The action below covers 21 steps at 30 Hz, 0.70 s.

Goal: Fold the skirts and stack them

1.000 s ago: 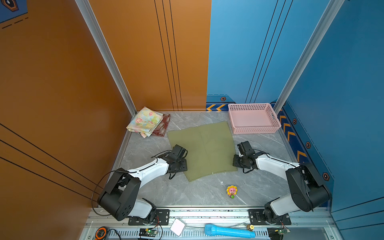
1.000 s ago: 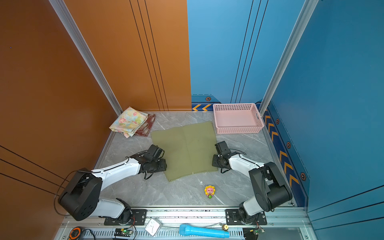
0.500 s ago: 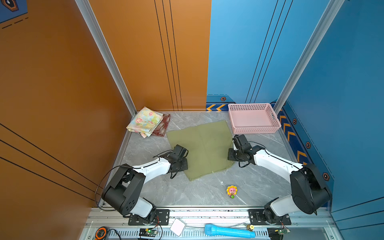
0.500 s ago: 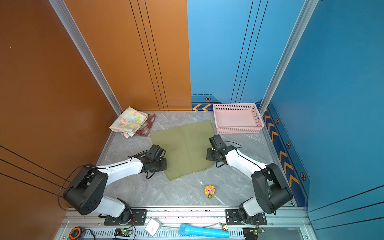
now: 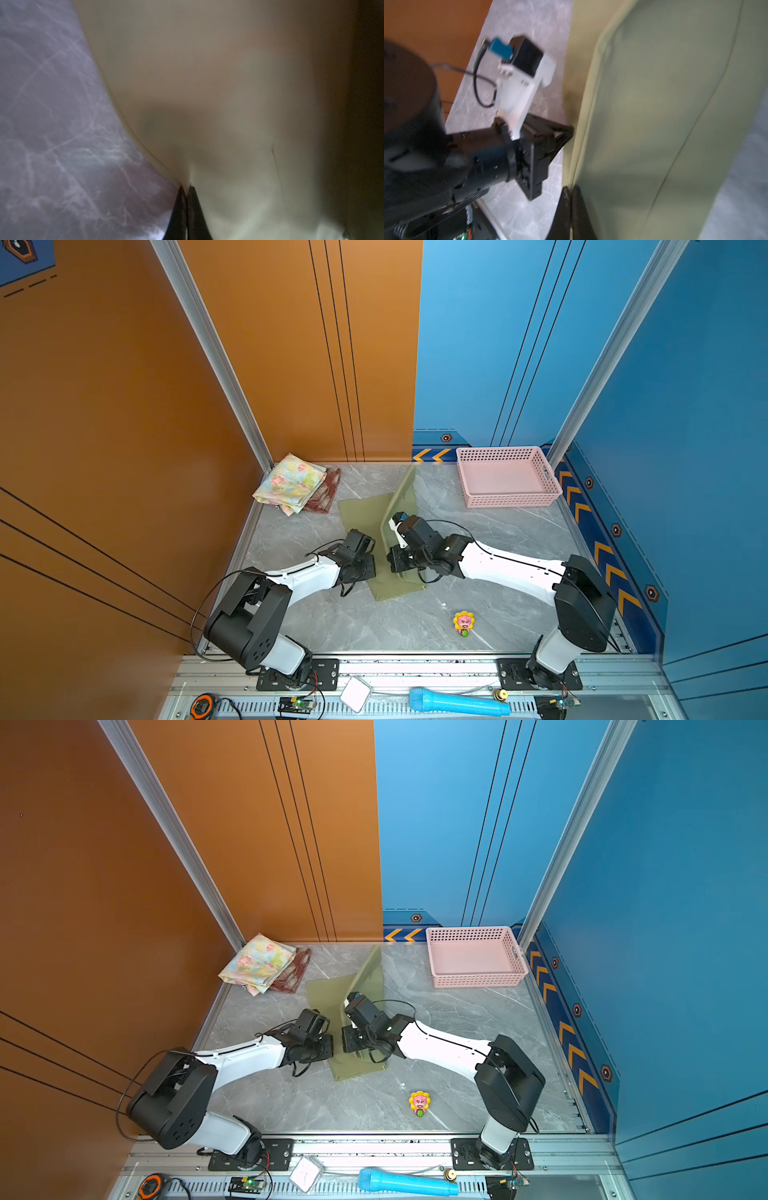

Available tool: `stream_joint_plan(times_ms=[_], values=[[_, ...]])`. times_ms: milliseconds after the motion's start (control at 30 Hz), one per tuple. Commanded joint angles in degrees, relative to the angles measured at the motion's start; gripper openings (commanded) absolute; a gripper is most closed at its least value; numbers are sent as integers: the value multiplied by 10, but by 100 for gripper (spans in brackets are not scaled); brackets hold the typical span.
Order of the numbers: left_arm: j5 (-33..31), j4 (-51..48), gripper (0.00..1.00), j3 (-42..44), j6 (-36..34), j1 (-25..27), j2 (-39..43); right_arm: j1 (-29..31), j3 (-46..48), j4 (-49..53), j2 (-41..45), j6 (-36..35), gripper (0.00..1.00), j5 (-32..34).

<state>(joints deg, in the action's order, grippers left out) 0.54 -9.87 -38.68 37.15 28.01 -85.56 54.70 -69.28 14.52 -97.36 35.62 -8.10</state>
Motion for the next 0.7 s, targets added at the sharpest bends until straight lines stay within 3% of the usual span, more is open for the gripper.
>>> stream_joint_plan(times_ms=[0,67,133,200,467,667], values=[[10,-23,0,15,-2,-9,-7,1,-14,-18,-5,26,18,-41],[11,-22,0,16,-2,-7,-1,-16,12,-19,21,31,46,-24],[10,-23,0,18,-1,-7,4,-43,40,-18,54,35,62,-4],[12,-23,0,18,-1,-5,6,-79,65,-15,87,42,71,14],[-3,-18,0,6,21,44,-10,-226,132,25,191,41,75,62],[-13,6,0,-55,50,140,-81,-316,139,60,237,15,77,45]])
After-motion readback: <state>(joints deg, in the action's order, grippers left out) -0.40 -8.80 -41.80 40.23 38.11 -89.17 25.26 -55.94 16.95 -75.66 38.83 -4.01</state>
